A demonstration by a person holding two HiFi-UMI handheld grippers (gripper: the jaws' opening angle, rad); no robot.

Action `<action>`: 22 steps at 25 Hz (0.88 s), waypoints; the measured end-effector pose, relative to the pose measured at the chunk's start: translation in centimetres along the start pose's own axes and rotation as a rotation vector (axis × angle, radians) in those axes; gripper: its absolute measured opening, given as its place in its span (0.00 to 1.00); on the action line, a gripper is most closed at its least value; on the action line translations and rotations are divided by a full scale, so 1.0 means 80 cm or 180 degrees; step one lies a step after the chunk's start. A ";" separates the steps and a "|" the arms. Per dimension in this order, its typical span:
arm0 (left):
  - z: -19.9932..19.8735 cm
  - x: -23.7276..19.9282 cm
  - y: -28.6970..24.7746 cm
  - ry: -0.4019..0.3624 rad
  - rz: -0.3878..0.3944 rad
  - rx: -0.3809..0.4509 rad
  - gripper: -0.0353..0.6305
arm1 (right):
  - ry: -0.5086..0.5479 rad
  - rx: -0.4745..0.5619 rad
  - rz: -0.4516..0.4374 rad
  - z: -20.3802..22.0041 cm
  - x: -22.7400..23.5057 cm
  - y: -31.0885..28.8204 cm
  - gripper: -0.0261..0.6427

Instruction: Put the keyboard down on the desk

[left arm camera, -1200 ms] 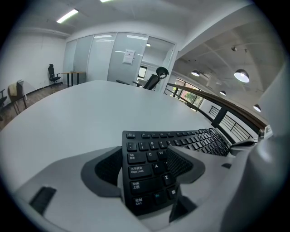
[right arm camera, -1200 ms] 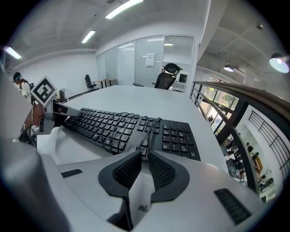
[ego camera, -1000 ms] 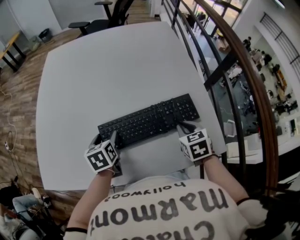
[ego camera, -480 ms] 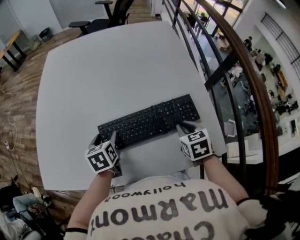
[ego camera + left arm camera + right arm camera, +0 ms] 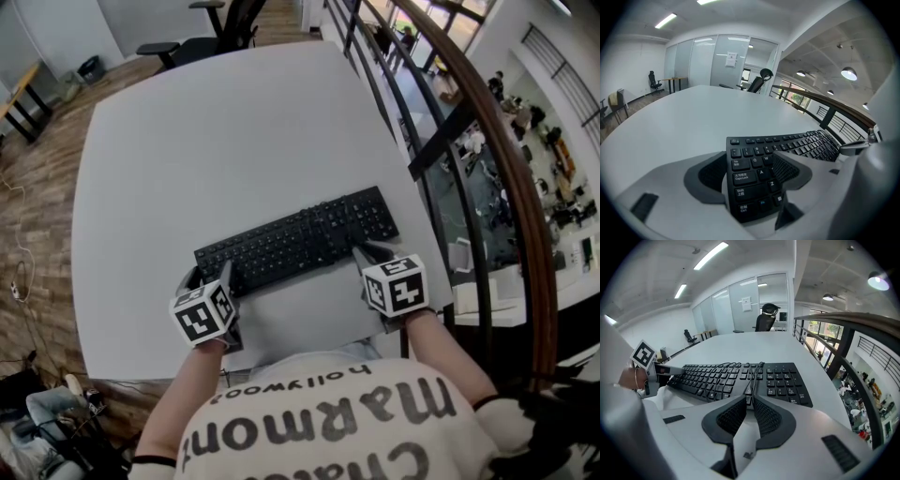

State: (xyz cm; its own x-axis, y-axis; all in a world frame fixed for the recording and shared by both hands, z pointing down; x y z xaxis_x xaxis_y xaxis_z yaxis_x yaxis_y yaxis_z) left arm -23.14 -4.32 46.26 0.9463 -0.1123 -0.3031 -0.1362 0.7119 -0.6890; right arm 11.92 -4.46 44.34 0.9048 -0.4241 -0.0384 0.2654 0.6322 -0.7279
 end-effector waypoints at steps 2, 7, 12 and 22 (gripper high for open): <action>-0.001 0.000 0.000 -0.0015 -0.0003 0.0005 0.51 | 0.0005 -0.0001 0.0024 0.001 0.001 0.002 0.15; -0.001 0.002 0.002 -0.0054 -0.0004 0.0018 0.51 | 0.0041 -0.0013 0.0035 0.007 -0.002 0.006 0.15; -0.001 0.002 0.002 -0.0078 0.0009 0.0027 0.51 | 0.0045 -0.0039 0.0014 0.014 -0.007 0.006 0.15; -0.002 0.000 0.001 -0.0114 0.0048 0.0112 0.52 | -0.0061 -0.0039 -0.0009 0.020 -0.011 0.007 0.15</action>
State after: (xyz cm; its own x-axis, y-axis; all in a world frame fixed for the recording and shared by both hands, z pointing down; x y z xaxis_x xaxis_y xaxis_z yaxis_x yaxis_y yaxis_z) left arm -23.20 -4.39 46.09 0.9542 -0.0771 -0.2890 -0.1406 0.7373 -0.6608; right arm 11.84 -2.70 45.02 0.9103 -0.4133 -0.0234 0.2639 0.6229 -0.7364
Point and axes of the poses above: the fingertips, and each gripper's own axes: y backward along the fingers, x to its right, z out of its underside, the point moved 8 cm from there along y, backward along the fingers, and after that the axes turned 8 degrees about y, right-handed, at the moved point
